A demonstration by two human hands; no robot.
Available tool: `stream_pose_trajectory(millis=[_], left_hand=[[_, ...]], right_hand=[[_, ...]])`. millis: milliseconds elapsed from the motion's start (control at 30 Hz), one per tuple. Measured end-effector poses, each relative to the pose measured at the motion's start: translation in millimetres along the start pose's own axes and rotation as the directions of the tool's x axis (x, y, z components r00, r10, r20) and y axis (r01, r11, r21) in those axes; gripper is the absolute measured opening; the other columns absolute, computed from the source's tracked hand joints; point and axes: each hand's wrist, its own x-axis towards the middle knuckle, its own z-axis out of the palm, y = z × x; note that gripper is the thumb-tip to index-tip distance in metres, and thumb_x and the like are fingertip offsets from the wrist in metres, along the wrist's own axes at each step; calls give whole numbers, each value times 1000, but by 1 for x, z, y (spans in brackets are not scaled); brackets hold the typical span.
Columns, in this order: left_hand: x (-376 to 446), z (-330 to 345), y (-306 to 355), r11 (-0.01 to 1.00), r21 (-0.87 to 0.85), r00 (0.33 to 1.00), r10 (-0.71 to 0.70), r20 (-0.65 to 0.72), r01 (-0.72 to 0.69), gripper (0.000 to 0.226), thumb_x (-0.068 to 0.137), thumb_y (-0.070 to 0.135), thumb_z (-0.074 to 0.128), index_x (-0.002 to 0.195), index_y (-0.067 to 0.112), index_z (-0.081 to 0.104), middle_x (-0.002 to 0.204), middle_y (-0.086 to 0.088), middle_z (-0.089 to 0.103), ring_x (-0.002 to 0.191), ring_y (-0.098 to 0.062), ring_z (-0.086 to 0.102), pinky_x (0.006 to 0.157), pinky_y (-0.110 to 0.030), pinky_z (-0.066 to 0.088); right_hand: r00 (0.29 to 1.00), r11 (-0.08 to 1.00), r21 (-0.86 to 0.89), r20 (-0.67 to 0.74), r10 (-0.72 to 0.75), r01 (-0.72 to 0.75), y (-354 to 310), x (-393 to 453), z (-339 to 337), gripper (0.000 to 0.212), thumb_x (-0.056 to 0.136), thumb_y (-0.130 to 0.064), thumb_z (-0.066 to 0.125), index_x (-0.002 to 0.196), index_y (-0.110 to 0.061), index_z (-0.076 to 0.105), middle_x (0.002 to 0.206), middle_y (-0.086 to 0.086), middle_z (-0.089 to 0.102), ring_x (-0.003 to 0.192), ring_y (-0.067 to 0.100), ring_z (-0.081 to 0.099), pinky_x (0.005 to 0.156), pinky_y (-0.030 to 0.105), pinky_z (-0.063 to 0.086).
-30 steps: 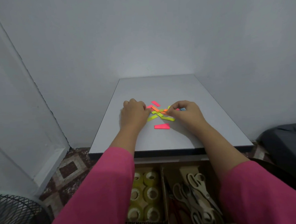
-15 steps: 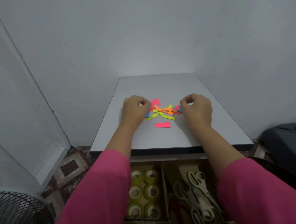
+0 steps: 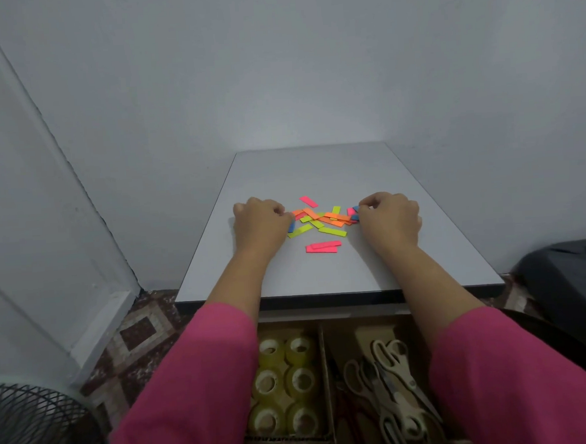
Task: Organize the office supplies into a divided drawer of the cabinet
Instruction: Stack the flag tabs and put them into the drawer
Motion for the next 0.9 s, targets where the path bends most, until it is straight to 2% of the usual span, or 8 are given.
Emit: stream_pose_trajectory(millis=[67,167,300,400,467,567,700,900], left_hand=[[1,2,2,998,60,998,5,57,-9,20,85,33,63,96,20,73,102,-4,63,110,-27,39,87,-38,45],[1,3,4,998,50,999,27,40,-29,16,87,31,62,95,20,71,101,-3,62,110,-26,40,88,-41,45],[-3,0,3,994,-97,999,39,1,-39,4,86,25,62,85,23,65,83,5,58,105,-22,43,85,-42,47],[-5,-1,4,982,-182,999,49,20,-45,12,82,29,65,72,34,63,83,2,62,98,-15,48,82,-36,50],[-6,-1,6,985,-158,997,78,28,-73,13,85,29,60,79,30,71,88,-1,67,101,-17,47,81,-35,49],[-1,1,3,997,-56,997,49,-56,-52,27,93,25,48,94,19,74,94,-5,68,107,-28,45,84,-41,48],[3,4,1,995,99,1000,27,-1,-27,30,90,41,57,103,19,72,105,-5,62,110,-28,41,87,-39,45],[4,6,1,994,102,999,41,11,-42,23,90,41,59,98,21,70,105,-2,61,110,-25,42,87,-39,45]], right_hand=[[1000,1000,12,-2,5,-5,0,0,0,22,90,-25,52,98,-25,72,107,6,62,110,27,46,90,41,41],[1000,1000,18,4,12,-12,0,1,0,22,90,-25,51,97,-26,72,106,6,63,109,27,46,90,41,41],[1000,1000,12,16,24,-25,-1,0,0,23,89,-25,51,98,-26,72,106,6,63,111,28,45,91,41,39],[999,1000,10,23,22,-22,-1,0,-1,23,89,-24,51,98,-26,72,107,7,63,111,29,45,90,40,38],[999,1000,10,24,20,-21,-1,0,-1,23,89,-25,50,98,-26,72,106,6,63,111,28,45,90,39,38],[1000,1000,11,17,18,-18,0,0,0,23,89,-25,51,96,-27,73,105,6,64,109,28,47,90,40,39],[1000,1000,25,8,15,-15,0,1,1,22,88,-26,52,94,-27,73,102,5,65,107,27,50,89,40,41],[1000,1000,23,19,19,-19,0,1,1,22,88,-26,51,95,-27,73,103,5,65,108,27,49,89,38,40]])
